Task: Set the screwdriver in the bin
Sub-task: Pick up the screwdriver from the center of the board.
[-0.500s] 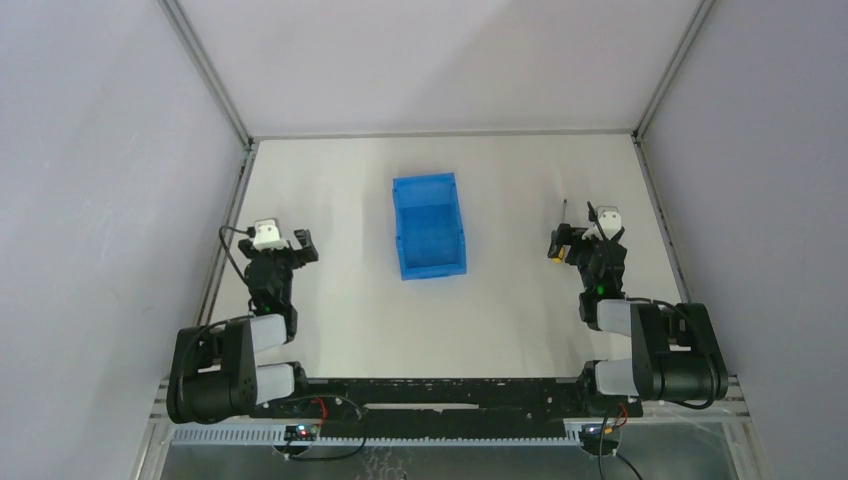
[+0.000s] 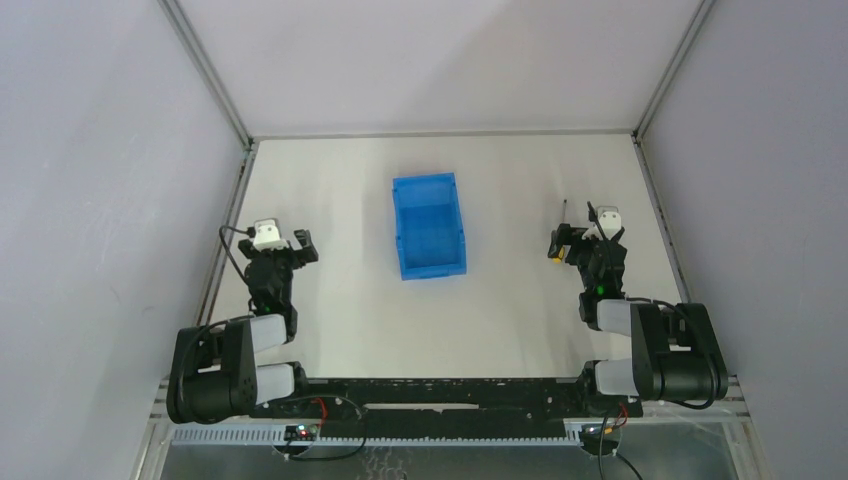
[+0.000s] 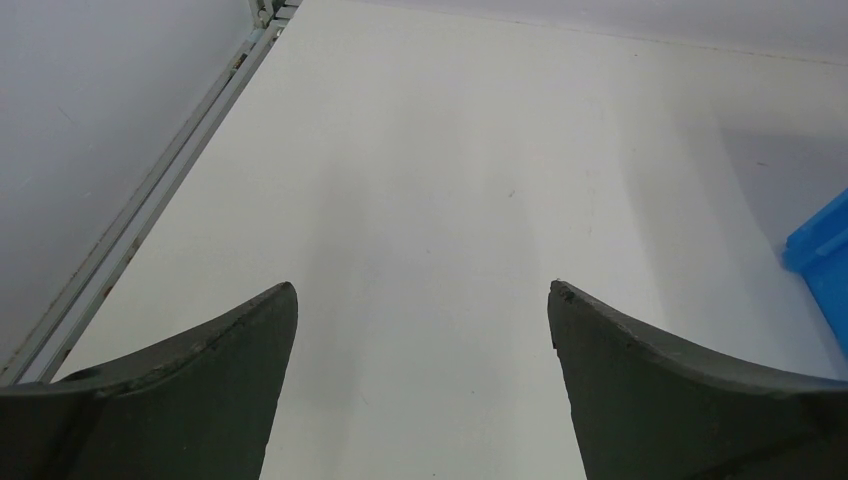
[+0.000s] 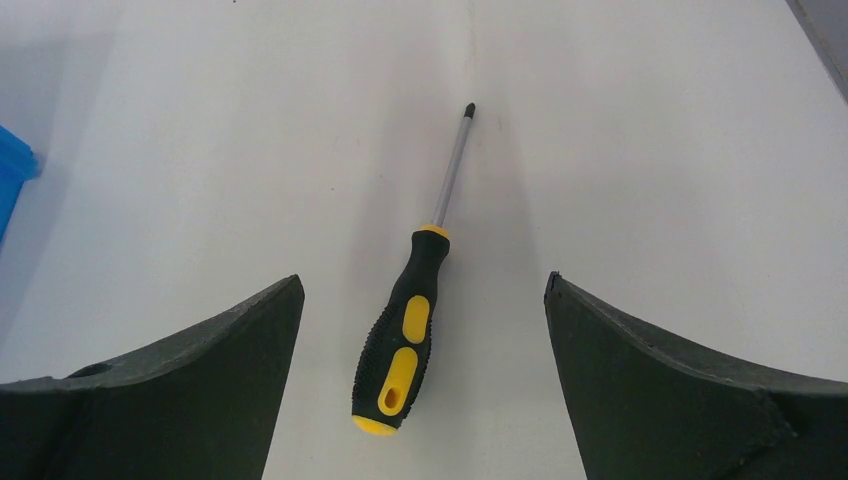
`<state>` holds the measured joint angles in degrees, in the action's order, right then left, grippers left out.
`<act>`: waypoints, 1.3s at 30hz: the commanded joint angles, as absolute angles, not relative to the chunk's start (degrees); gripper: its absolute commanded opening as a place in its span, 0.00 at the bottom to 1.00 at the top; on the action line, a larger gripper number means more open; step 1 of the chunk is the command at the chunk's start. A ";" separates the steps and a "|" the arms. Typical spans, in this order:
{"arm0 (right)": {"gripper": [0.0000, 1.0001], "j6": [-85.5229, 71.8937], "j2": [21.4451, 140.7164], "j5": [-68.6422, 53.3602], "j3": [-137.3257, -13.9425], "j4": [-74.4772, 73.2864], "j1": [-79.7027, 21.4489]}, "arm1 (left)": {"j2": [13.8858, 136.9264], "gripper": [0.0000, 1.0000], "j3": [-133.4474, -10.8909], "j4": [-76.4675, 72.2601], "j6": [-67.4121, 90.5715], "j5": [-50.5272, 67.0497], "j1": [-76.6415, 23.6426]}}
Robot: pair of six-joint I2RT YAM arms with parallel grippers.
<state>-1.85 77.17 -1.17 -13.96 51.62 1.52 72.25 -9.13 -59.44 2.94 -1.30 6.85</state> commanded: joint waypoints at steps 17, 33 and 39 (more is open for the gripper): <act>1.00 -2.85 76.04 0.00 -19.51 44.59 1.28 | 71.81 1.00 -9.76 -62.49 1.76 -1.58 6.59; 1.00 -1.38 69.16 3.21 -37.11 16.99 0.43 | 71.72 1.00 -9.67 -62.49 1.93 -1.06 6.88; 1.00 -3.29 69.03 2.95 -47.65 4.76 1.03 | 71.72 1.00 -9.62 -62.49 1.91 -0.92 6.91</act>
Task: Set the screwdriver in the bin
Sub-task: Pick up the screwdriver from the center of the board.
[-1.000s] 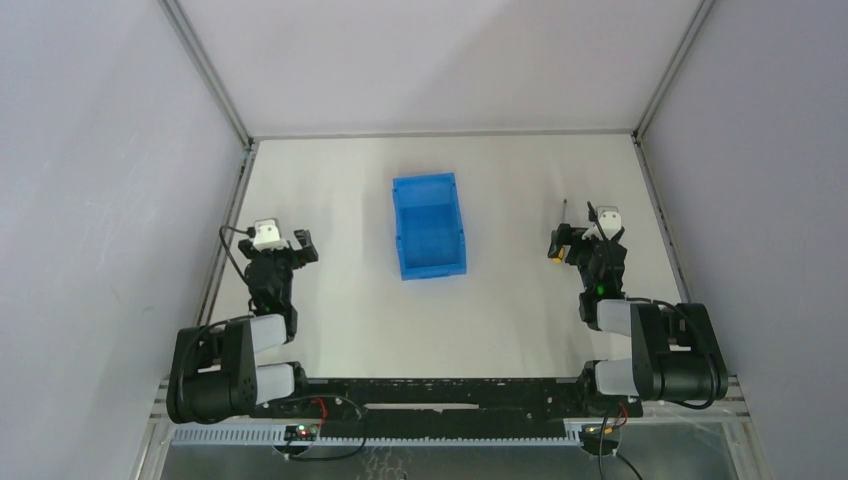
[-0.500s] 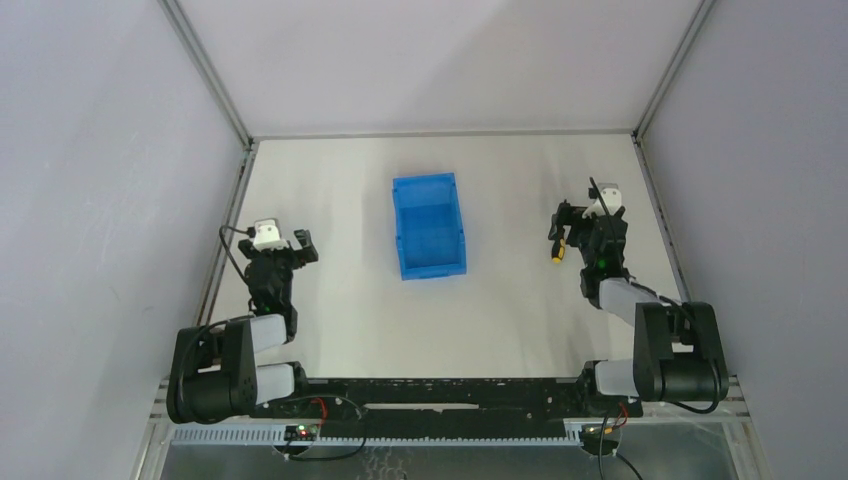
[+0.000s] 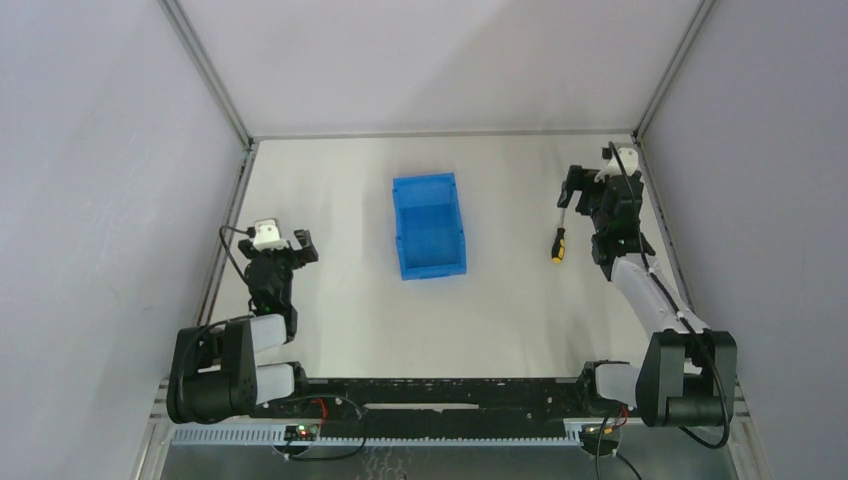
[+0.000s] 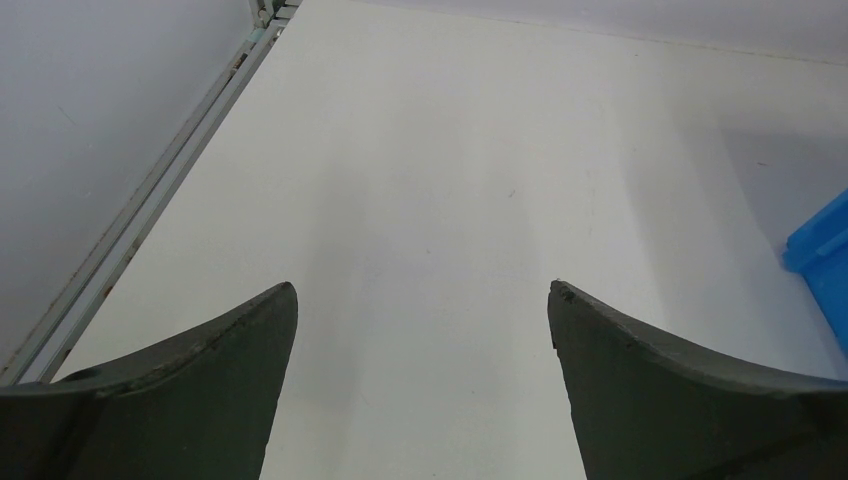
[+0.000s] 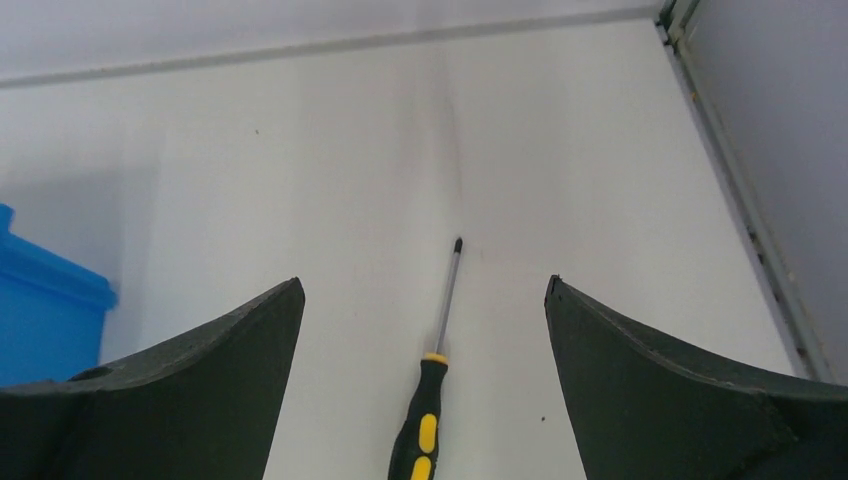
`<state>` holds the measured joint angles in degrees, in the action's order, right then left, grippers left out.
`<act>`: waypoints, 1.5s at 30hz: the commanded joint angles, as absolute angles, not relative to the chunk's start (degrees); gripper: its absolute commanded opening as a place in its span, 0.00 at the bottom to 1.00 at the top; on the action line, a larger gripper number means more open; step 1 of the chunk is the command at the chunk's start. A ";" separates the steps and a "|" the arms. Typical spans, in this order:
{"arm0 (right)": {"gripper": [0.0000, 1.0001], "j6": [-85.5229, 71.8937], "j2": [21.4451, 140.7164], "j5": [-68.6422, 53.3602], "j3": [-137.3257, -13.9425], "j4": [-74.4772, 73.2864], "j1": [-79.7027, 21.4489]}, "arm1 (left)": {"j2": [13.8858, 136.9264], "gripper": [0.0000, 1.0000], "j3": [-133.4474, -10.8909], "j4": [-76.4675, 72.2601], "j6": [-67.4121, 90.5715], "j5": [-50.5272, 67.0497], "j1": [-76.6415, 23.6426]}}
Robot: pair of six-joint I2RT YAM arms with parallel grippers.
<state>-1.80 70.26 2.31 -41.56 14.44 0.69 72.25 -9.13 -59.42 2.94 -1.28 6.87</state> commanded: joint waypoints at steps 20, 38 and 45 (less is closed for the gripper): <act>1.00 -10.21 72.19 3.02 -72.37 -33.16 0.53 | 71.73 1.00 -9.74 -62.48 1.90 -0.88 6.86; 1.00 -6.87 76.97 0.80 -78.15 -53.05 -2.96 | 71.72 1.00 -9.69 -62.49 1.93 -0.97 6.88; 1.00 -6.71 79.92 1.63 -77.06 -55.06 -5.78 | 71.72 1.00 -9.68 -62.57 1.89 -1.05 6.86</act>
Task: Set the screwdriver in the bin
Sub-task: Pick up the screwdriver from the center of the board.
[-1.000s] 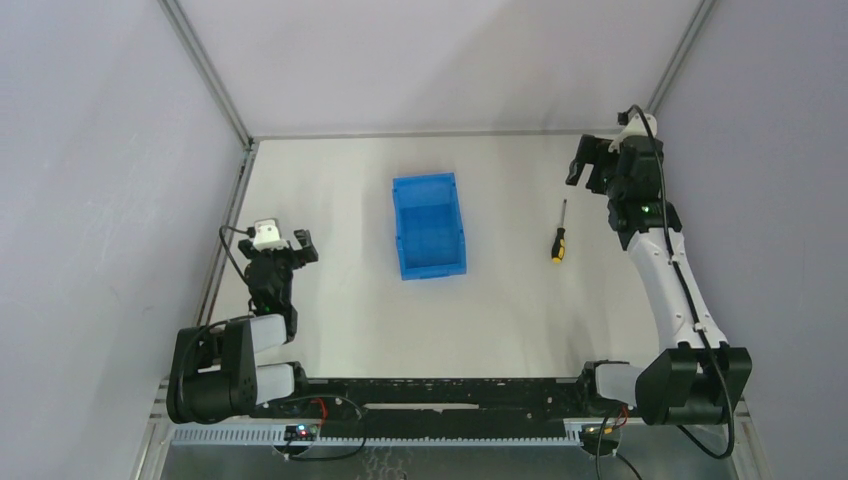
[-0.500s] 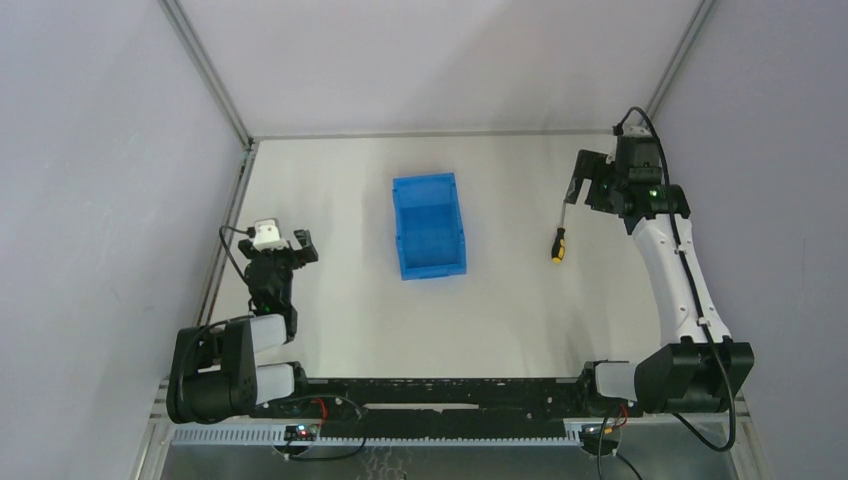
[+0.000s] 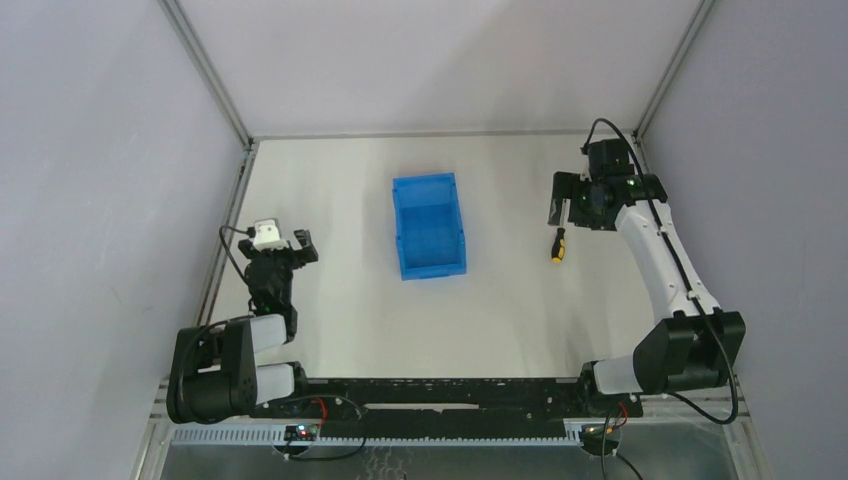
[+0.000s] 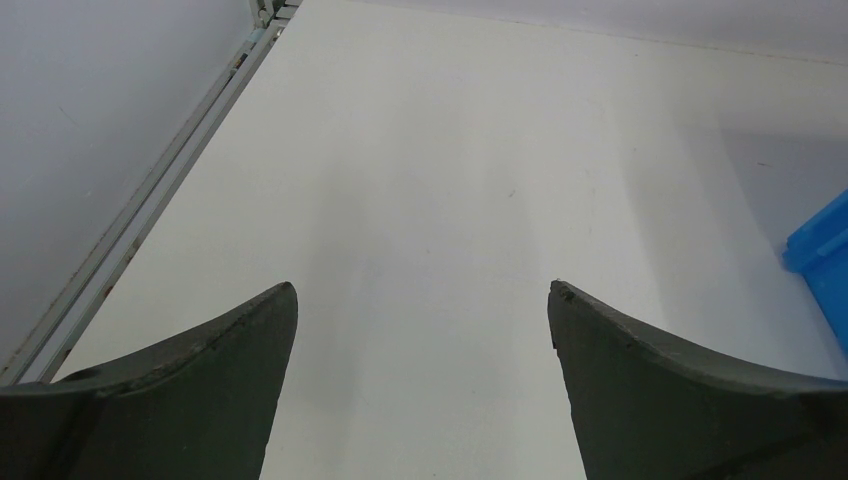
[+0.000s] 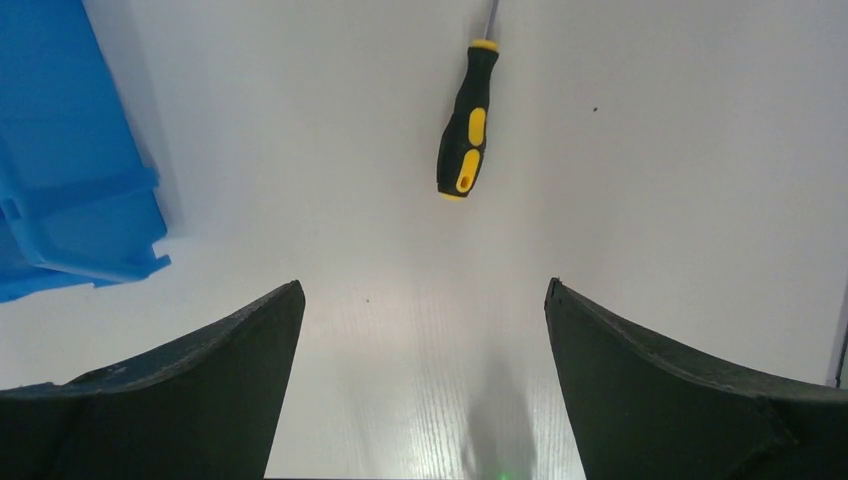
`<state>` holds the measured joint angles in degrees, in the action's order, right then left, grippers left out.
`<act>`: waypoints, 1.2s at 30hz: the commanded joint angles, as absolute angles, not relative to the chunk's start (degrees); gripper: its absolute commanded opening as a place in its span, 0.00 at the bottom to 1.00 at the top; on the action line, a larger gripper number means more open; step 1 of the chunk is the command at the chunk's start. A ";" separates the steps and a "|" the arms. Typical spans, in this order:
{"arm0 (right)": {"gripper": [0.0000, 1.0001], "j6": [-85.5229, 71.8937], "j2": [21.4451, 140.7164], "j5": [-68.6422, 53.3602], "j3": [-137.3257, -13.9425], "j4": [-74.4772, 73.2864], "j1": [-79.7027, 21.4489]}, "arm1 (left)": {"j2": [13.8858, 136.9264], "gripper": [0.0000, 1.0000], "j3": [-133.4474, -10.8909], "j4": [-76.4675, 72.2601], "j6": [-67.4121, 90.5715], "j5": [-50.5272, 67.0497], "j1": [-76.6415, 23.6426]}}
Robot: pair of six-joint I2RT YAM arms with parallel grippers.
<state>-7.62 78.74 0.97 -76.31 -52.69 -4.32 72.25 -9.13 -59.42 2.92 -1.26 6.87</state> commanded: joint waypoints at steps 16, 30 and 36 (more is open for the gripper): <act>0.99 -8.07 85.43 2.33 -74.22 -57.39 -6.67 | 71.78 1.00 -9.71 -62.58 1.81 -1.41 6.59; 0.96 -8.60 95.17 4.12 -74.21 -53.68 -6.97 | 71.81 1.00 -9.81 -62.58 1.78 -1.41 6.64; 0.96 -9.13 98.53 3.25 -74.18 -50.87 -5.79 | 71.81 1.00 -9.75 -62.58 1.77 -1.41 6.63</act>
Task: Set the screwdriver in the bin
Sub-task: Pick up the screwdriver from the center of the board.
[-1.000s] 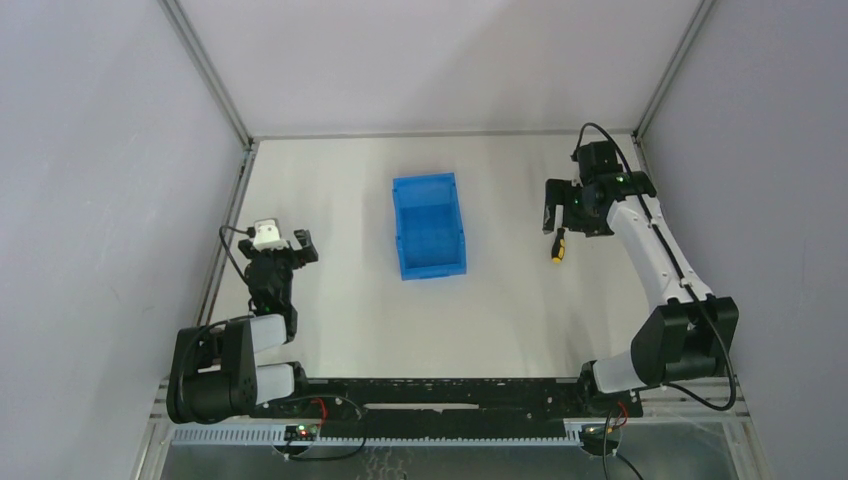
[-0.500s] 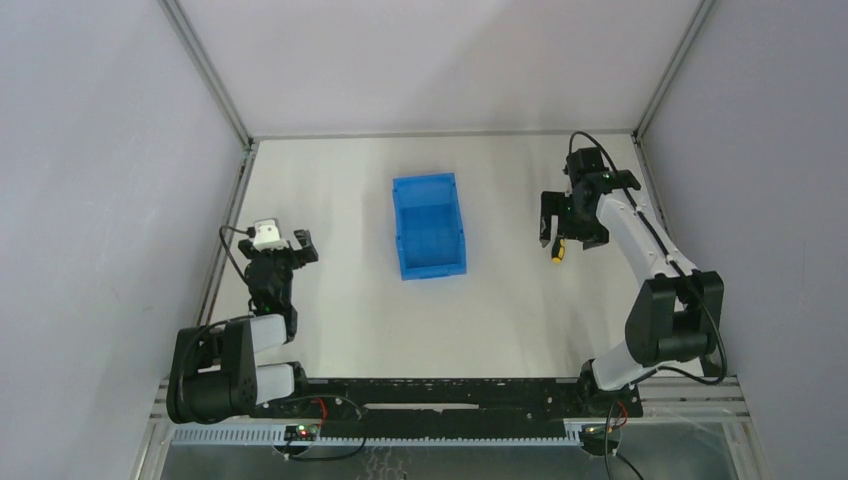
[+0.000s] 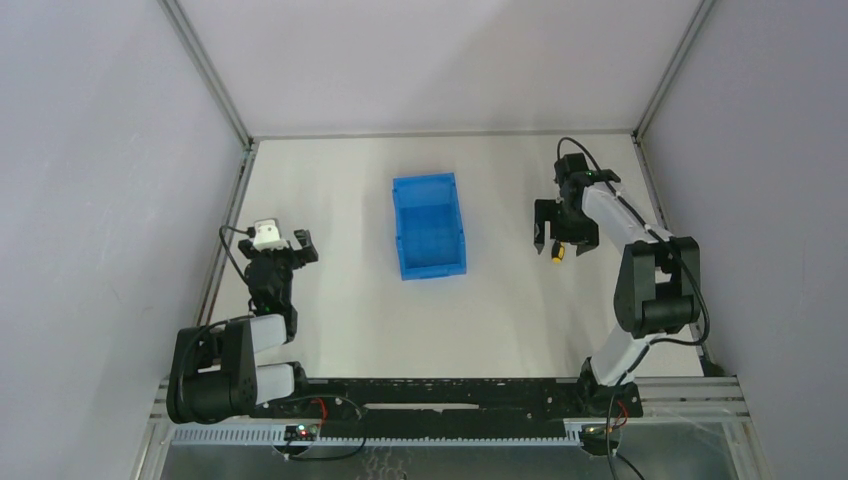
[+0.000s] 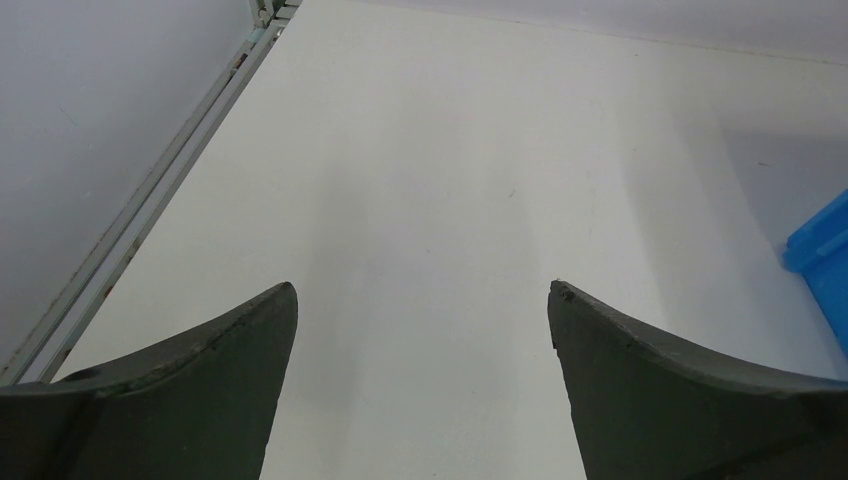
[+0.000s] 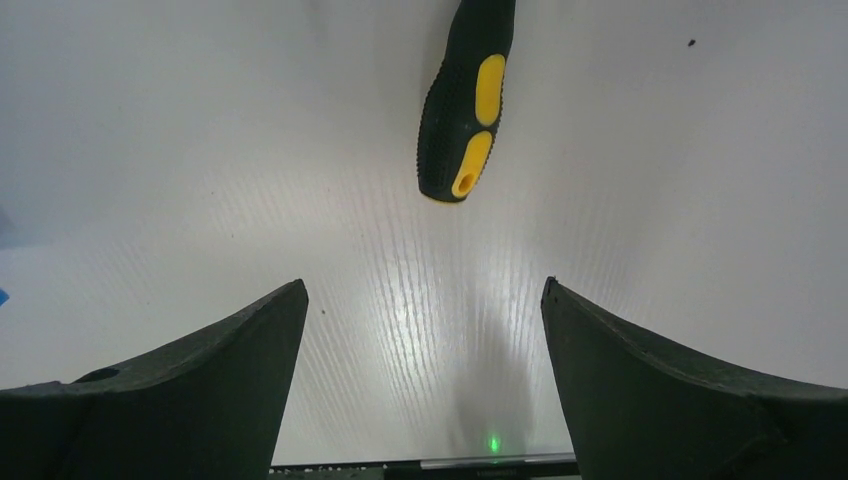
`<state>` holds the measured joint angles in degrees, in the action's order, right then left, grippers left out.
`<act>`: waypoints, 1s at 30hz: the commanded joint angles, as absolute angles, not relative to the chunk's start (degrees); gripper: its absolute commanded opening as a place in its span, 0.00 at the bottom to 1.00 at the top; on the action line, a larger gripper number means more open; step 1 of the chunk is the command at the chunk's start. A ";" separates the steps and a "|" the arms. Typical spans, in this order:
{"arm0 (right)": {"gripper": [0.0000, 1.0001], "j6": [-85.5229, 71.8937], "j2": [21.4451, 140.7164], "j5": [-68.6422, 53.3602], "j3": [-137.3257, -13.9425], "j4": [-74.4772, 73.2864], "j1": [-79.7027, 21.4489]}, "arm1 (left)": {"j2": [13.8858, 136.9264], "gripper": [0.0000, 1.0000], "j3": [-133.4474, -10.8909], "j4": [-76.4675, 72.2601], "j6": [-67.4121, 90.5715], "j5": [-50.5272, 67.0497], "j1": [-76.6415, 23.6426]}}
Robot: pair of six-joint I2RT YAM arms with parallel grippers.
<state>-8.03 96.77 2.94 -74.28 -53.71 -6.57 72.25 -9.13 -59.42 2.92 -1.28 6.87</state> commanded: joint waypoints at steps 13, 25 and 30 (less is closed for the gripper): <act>0.88 -8.17 103.34 3.76 -75.48 -49.30 -3.37 | 71.81 1.00 -9.82 -62.58 1.72 -1.41 6.61; 0.77 -7.95 107.63 3.82 -78.32 -48.86 -3.07 | 71.81 1.00 -9.73 -62.58 1.75 -1.41 6.63; 0.70 -7.82 109.18 3.86 -79.41 -48.74 -3.02 | 71.81 1.00 -9.74 -62.58 1.77 -1.41 6.62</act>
